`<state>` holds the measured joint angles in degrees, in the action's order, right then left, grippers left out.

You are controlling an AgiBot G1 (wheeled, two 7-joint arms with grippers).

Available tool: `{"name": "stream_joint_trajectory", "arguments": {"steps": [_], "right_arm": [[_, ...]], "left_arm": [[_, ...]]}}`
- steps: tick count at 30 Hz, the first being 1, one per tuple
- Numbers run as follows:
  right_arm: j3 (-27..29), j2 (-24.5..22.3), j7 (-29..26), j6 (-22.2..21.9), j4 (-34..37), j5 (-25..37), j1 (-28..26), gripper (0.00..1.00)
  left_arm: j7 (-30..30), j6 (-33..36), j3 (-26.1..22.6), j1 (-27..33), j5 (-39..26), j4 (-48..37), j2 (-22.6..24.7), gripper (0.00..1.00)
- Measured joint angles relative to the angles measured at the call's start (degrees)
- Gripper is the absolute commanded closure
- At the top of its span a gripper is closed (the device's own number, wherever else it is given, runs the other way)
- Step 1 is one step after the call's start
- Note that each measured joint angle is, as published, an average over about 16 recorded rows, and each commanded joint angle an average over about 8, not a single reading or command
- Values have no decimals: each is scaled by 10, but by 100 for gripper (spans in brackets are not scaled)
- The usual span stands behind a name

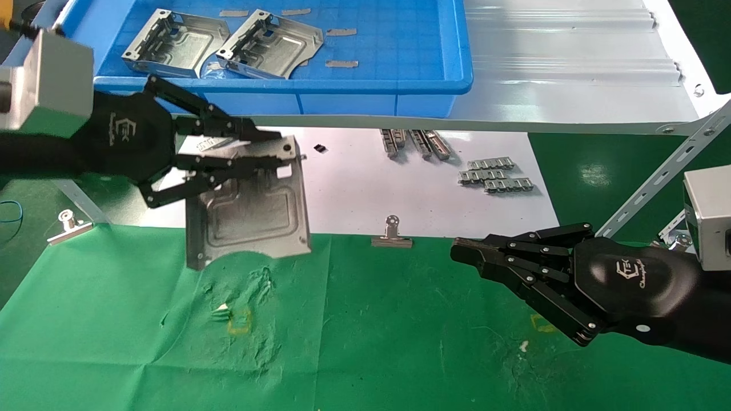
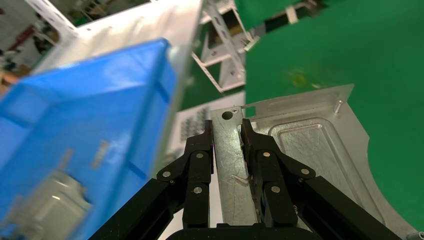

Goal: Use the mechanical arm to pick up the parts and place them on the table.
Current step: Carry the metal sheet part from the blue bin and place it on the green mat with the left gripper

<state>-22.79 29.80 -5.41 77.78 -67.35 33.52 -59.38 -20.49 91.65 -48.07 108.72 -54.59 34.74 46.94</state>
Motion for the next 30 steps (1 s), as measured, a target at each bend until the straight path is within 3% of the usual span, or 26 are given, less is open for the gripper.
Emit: {"name": "stream_joint_trajectory", "arguments": {"steps": [6,12,20,30], "right_arm": [[0,0,0,0,0,0,0,100],[0,0,0,0,0,0,0,100],[0,0,0,0,0,0,0,100],[0,0,0,0,0,0,0,100]], "left_arm": [[-24,-2,-62,-33,9,51,-31,100],[-63,-6,-123,-53,-7,54,-31,100],[-117,-26,-176,-66,-34,-8,2,100],[-176,-65,-192,-79,-56,-111,56,100]]}}
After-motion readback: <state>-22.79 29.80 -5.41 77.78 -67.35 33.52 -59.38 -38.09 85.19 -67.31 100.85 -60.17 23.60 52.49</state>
